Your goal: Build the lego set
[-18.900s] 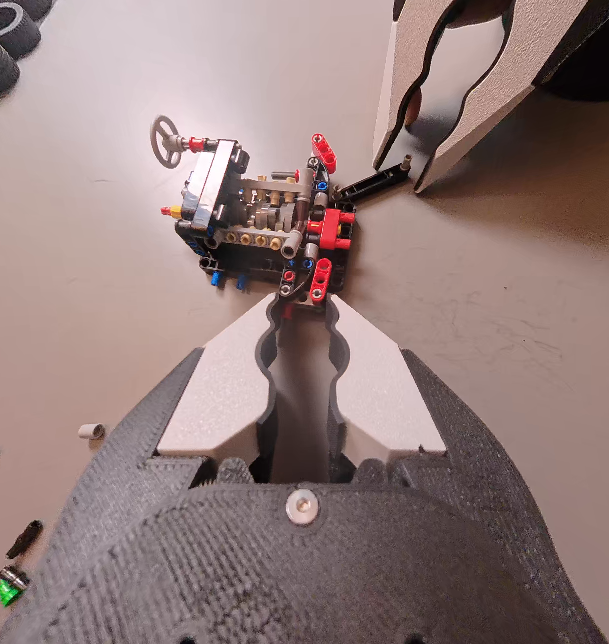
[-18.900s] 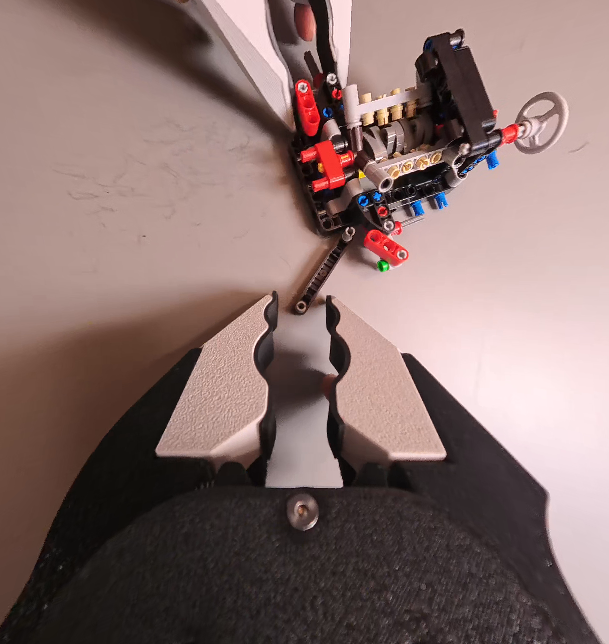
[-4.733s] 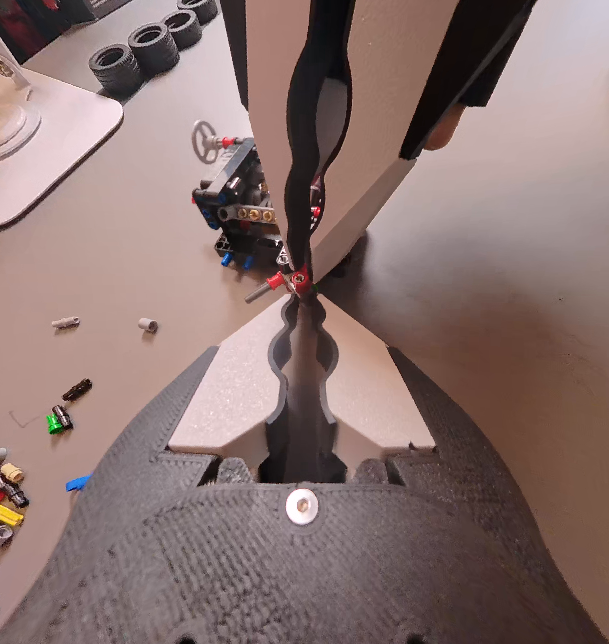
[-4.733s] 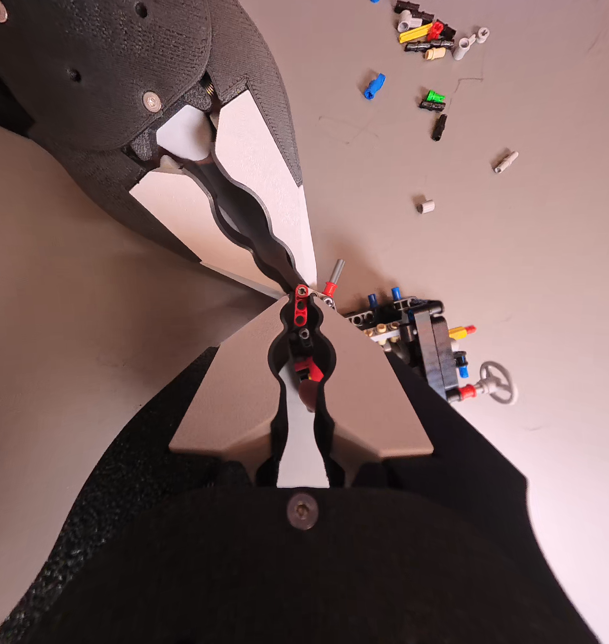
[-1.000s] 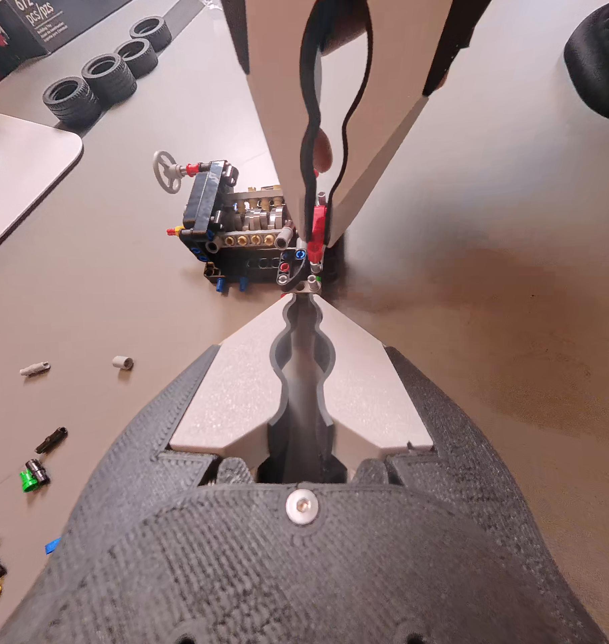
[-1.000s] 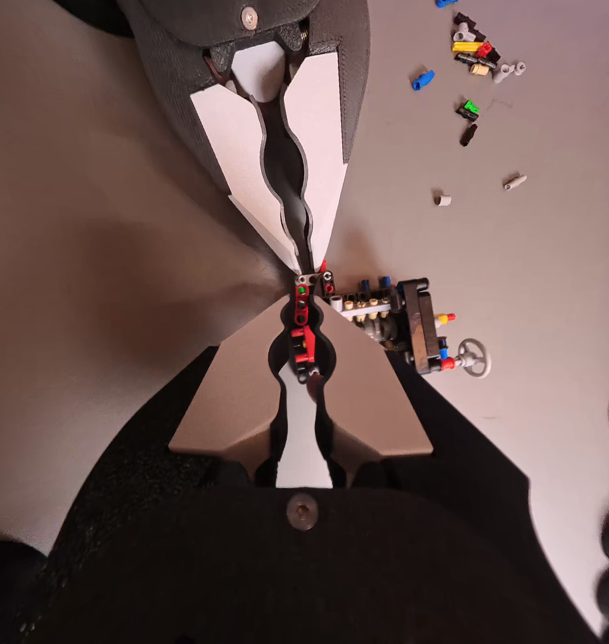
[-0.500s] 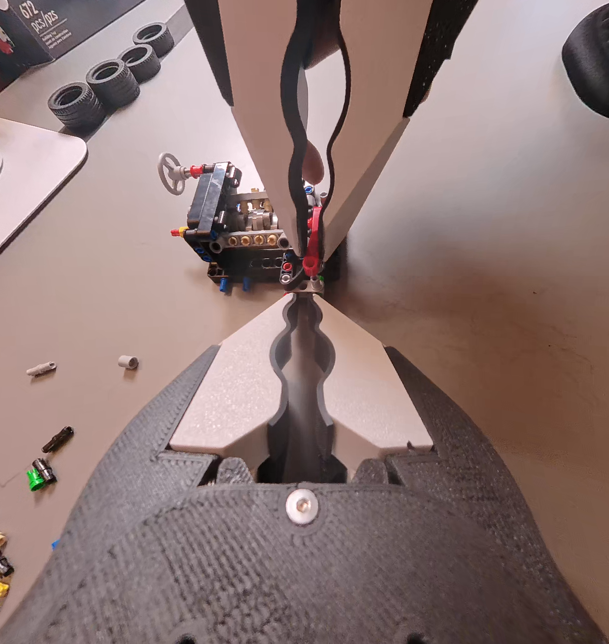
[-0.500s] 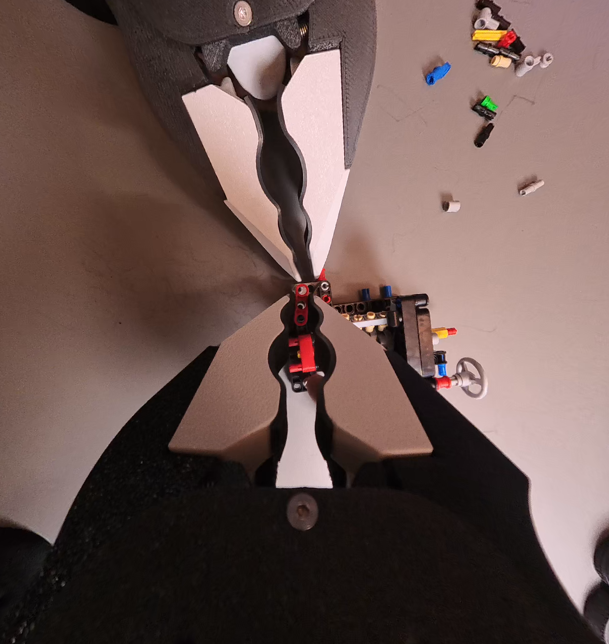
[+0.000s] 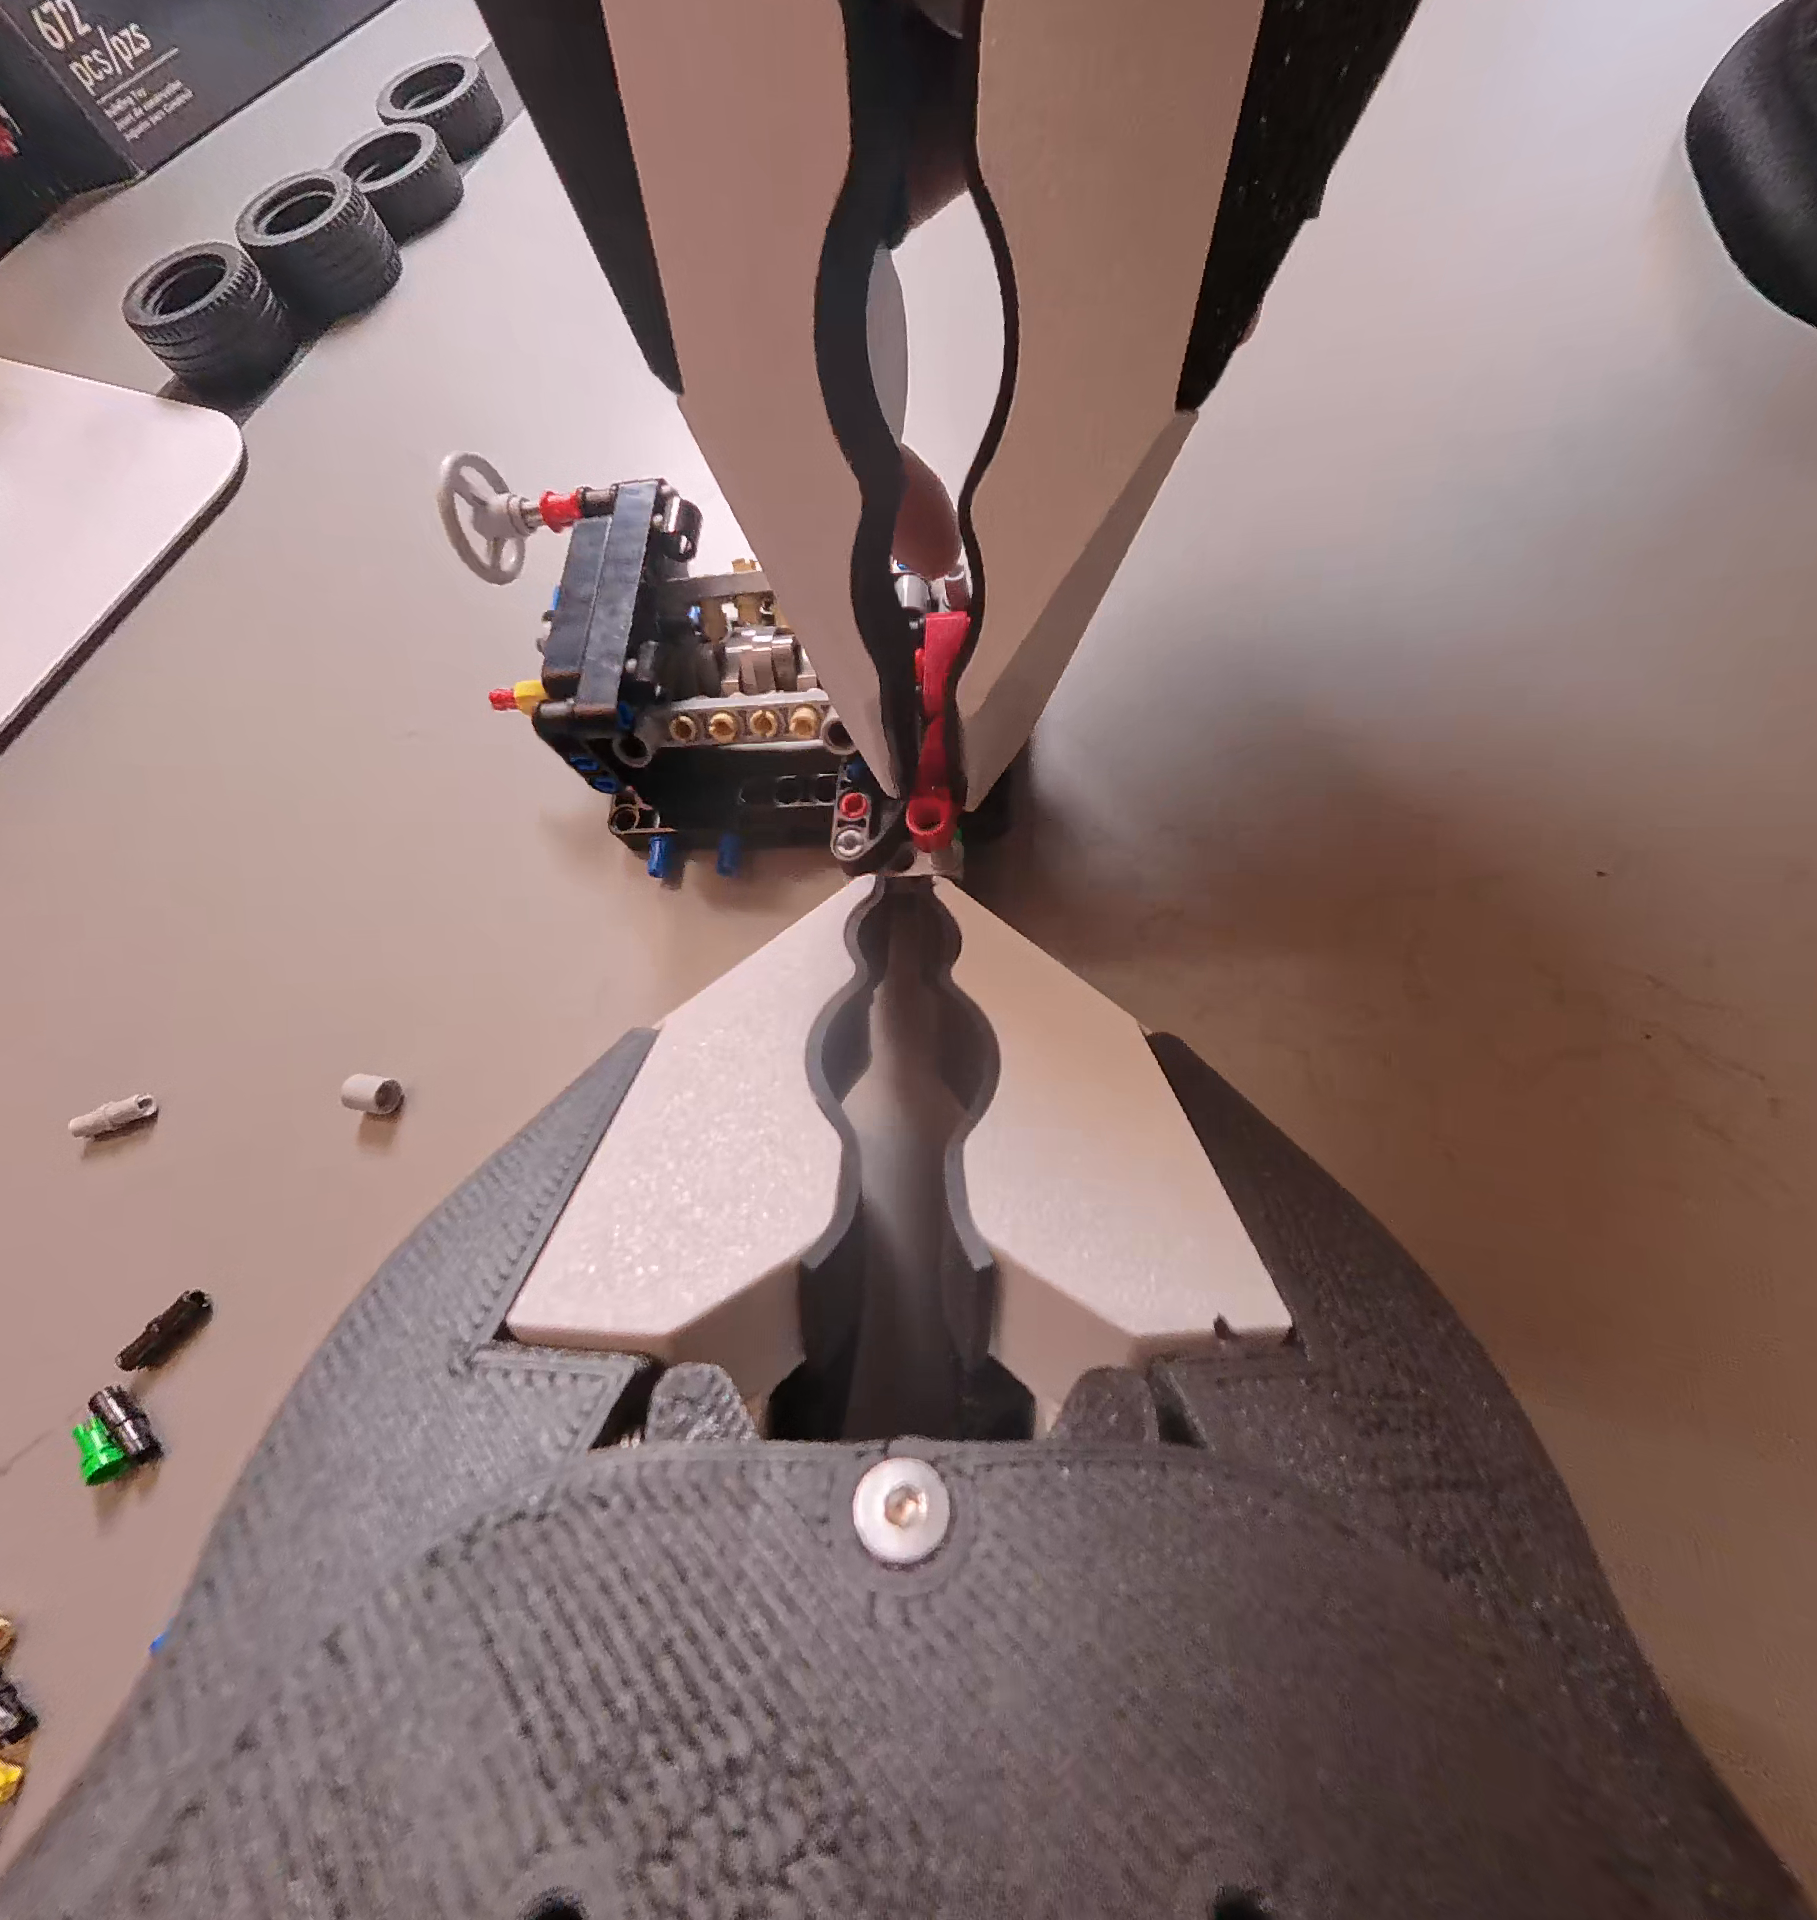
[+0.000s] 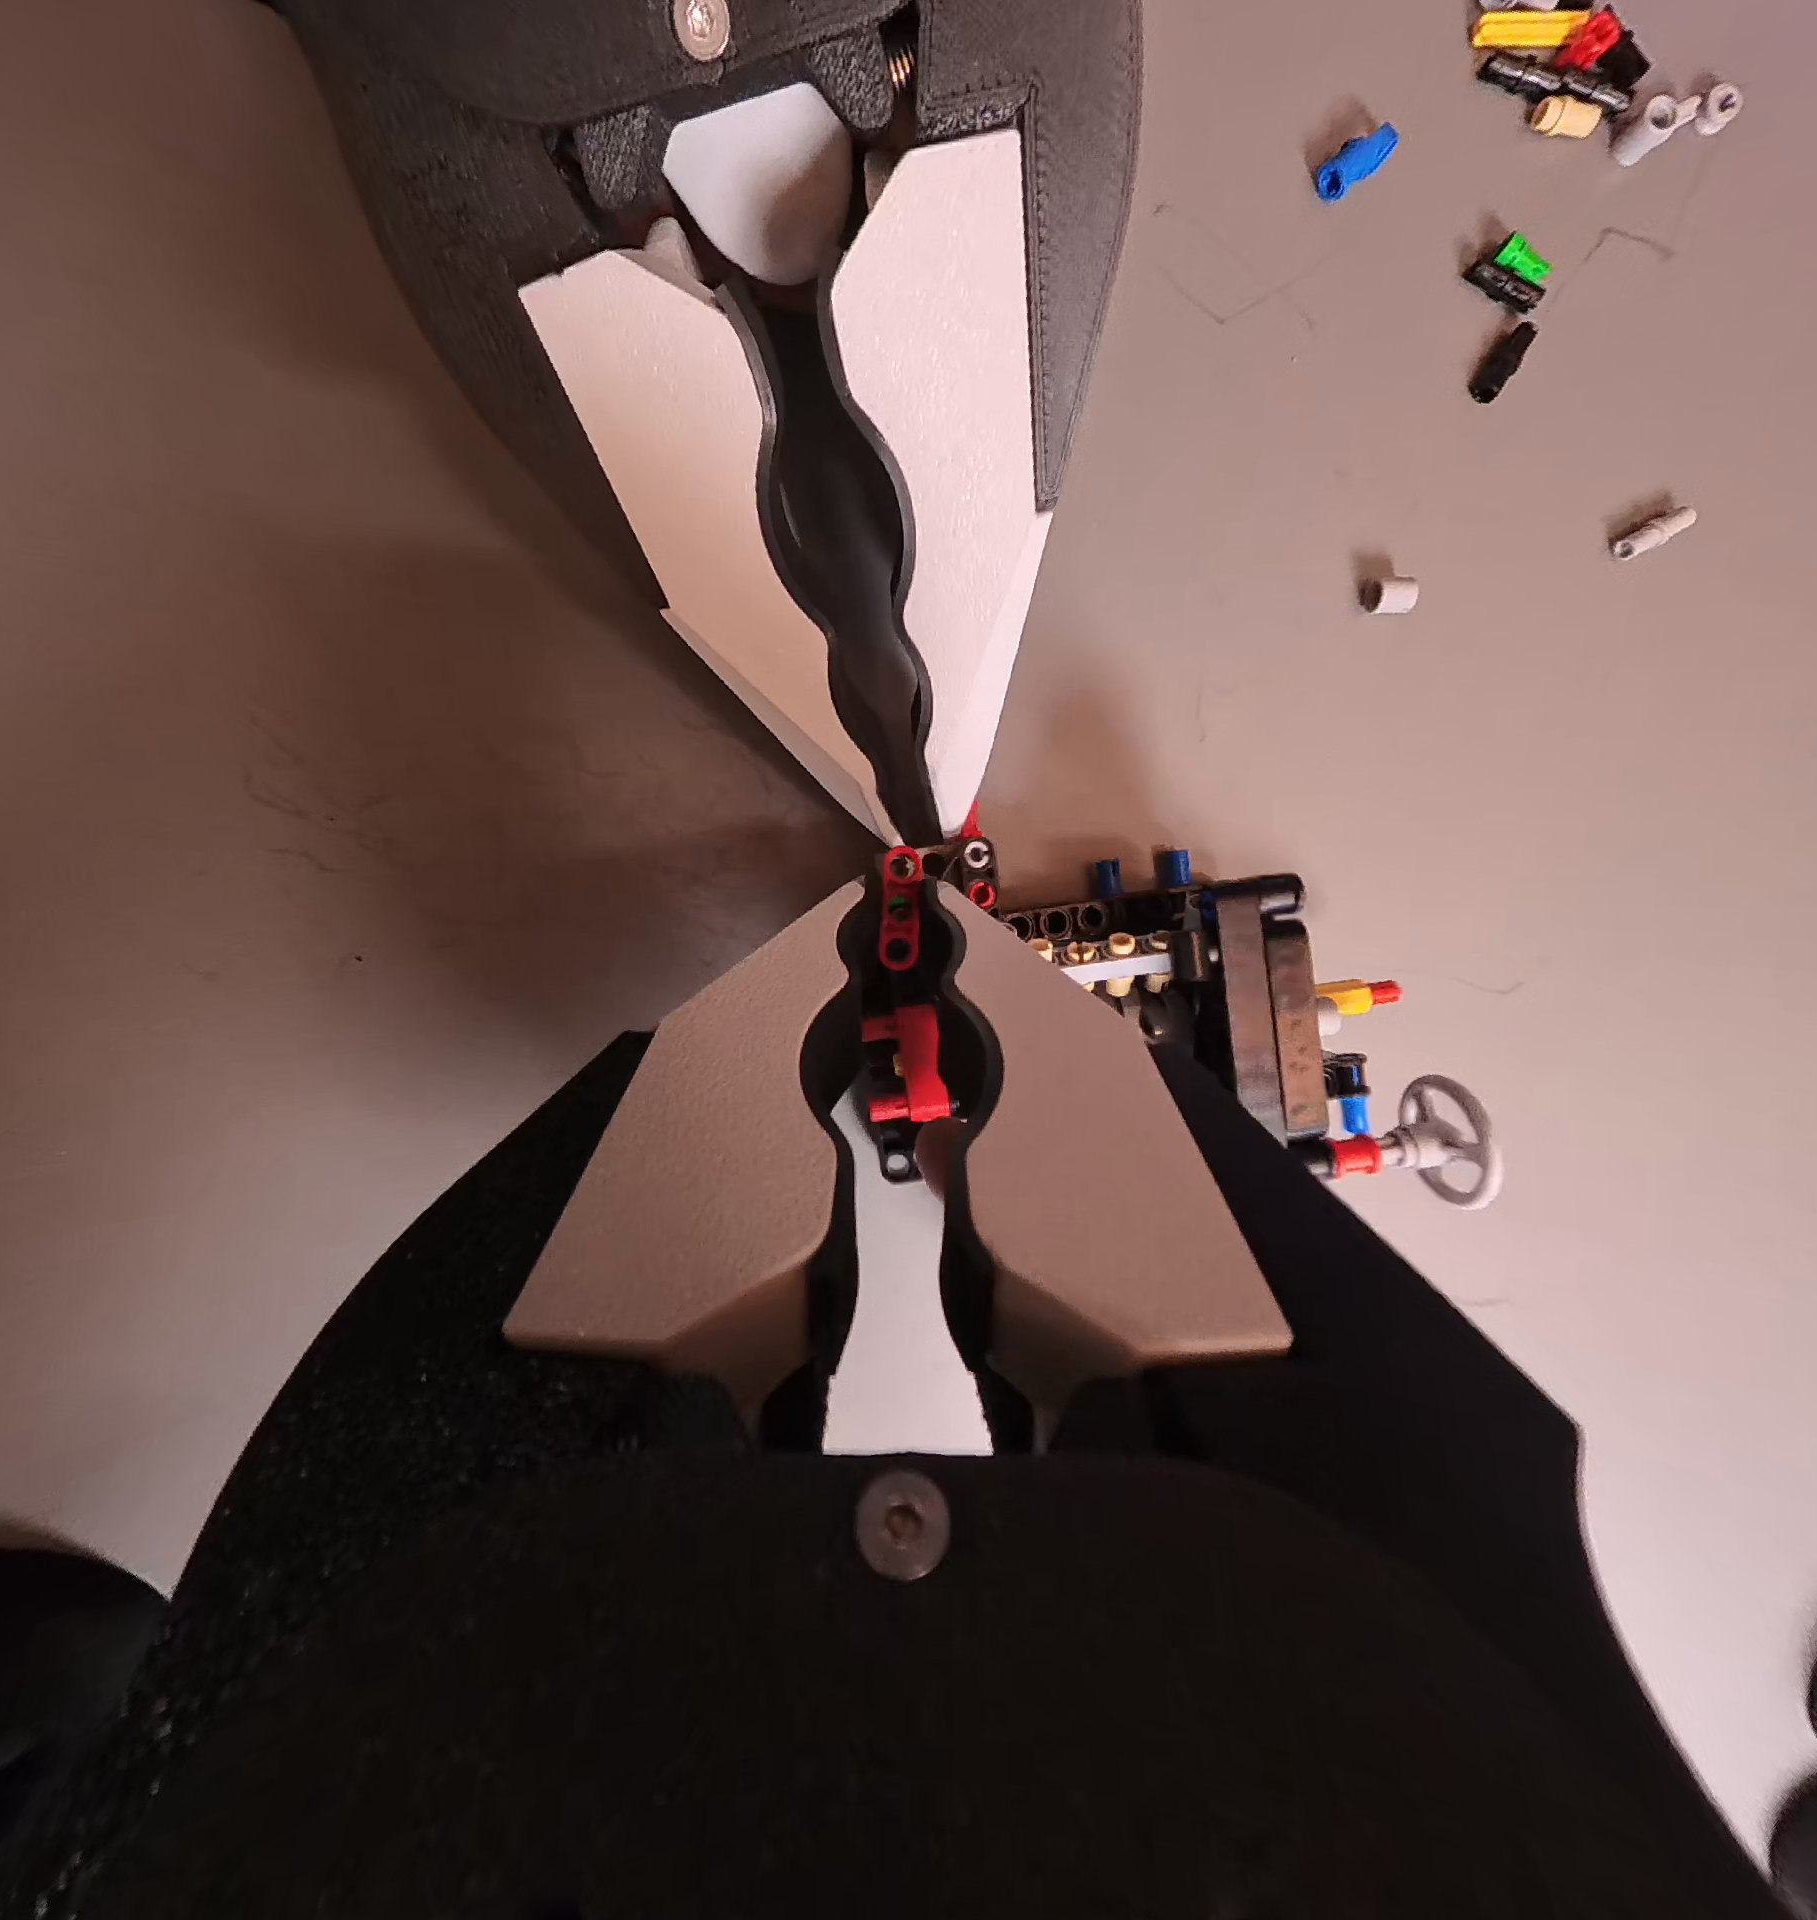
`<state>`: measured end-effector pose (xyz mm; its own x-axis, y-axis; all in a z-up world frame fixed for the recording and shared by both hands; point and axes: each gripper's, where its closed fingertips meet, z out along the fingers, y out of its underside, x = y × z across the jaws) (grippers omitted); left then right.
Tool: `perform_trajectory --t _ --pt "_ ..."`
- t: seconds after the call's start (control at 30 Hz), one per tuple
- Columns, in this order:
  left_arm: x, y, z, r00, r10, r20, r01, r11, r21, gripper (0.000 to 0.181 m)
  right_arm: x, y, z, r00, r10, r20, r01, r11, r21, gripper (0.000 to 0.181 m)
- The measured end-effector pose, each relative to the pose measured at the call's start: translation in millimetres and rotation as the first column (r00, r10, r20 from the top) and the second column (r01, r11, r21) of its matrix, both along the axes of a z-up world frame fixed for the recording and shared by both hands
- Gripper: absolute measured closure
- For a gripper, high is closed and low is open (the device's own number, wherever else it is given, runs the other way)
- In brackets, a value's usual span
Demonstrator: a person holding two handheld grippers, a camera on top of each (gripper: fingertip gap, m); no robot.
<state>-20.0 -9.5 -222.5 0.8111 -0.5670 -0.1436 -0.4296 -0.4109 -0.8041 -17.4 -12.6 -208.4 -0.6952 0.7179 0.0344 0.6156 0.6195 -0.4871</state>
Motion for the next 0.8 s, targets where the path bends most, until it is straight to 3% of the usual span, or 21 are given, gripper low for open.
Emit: perform_trajectory --t 0.33,0.8 --pt "1.0 1.4 -1.6 1.000 0.000 -0.003 0.000 1.000 -0.006 0.181 1.6 0.3 -2.3 0.998 0.054 0.031 -0.056 0.996 0.069 0.176" --pt "3.7 -1.0 1.0 1.000 -0.016 0.015 0.016 1.000 0.005 0.179 2.6 -0.3 -3.9 0.993 0.107 0.059 -0.110 0.993 0.051 0.175"
